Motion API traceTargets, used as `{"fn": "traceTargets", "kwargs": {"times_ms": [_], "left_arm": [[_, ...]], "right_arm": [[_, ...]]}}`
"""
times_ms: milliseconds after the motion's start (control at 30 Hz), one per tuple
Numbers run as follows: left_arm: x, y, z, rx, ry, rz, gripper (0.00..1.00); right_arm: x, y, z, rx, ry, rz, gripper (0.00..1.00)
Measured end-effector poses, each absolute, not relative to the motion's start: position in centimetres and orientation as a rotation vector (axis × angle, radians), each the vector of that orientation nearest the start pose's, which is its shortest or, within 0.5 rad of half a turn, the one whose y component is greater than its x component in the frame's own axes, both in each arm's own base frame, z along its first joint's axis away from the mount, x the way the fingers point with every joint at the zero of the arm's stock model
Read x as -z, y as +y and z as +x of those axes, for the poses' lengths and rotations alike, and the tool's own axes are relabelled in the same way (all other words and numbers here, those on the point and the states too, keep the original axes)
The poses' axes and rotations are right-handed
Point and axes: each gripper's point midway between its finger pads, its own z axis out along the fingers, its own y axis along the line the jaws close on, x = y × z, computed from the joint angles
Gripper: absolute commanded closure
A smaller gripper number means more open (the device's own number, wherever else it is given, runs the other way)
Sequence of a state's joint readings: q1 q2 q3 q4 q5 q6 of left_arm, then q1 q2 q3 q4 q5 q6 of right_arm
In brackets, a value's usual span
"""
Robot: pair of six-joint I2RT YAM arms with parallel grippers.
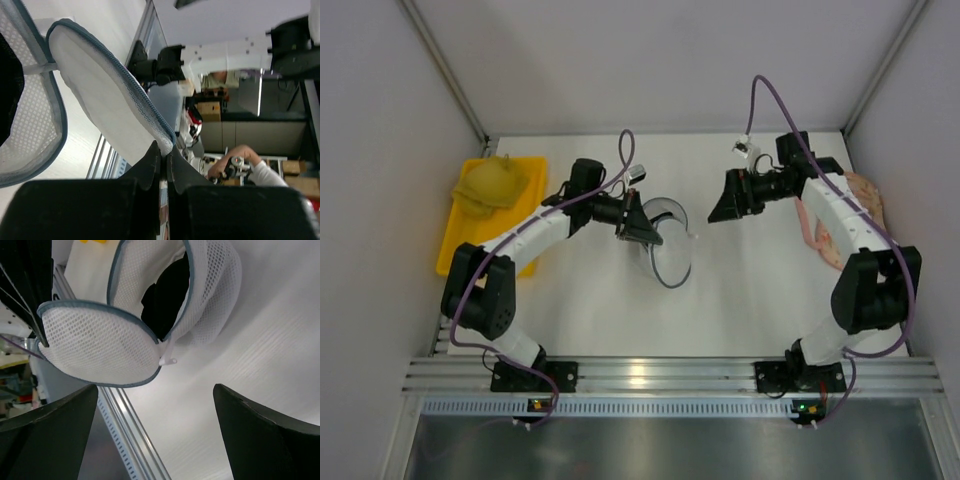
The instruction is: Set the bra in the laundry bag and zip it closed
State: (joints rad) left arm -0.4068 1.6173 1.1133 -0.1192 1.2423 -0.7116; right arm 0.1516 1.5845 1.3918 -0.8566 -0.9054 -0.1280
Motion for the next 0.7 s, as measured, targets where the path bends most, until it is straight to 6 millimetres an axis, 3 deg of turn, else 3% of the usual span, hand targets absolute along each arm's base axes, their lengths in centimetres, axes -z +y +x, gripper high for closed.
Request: {"fn": "traceTargets", "kwargs": {"times_ms": [167, 500, 600, 633, 700], "left_arm": [[-22.1, -29.2, 23.4, 2.034, 2.272, 0.617, 1.00], [-20.8, -29.5, 23.9, 2.096, 2.256, 0.677, 1.00], [-20.9, -29.6, 24.3, 2.084, 2.244, 0.690, 1.00], [-20.9, -29.7, 24.4, 2.072, 2.245, 0.690, 0.99], [-20.9, -29.8, 24.8, 2.036, 2.247, 0.695, 0.98]], "right_arm": [[-18.5, 19.7, 31.6, -1.364, 2.352, -0.579, 0.01], [-16.0, 22.0, 32.5, -1.490, 2.311, -0.602, 0.02], [-15.0, 23.4, 32.6, -1.510, 2.310, -0.634, 0.20], [-14.6, 23.9, 32.5, -1.515, 2.318, -0.637, 0.33], [-14.0, 24.9, 32.2, -1.528, 2.323, -0.652, 0.47]]}}
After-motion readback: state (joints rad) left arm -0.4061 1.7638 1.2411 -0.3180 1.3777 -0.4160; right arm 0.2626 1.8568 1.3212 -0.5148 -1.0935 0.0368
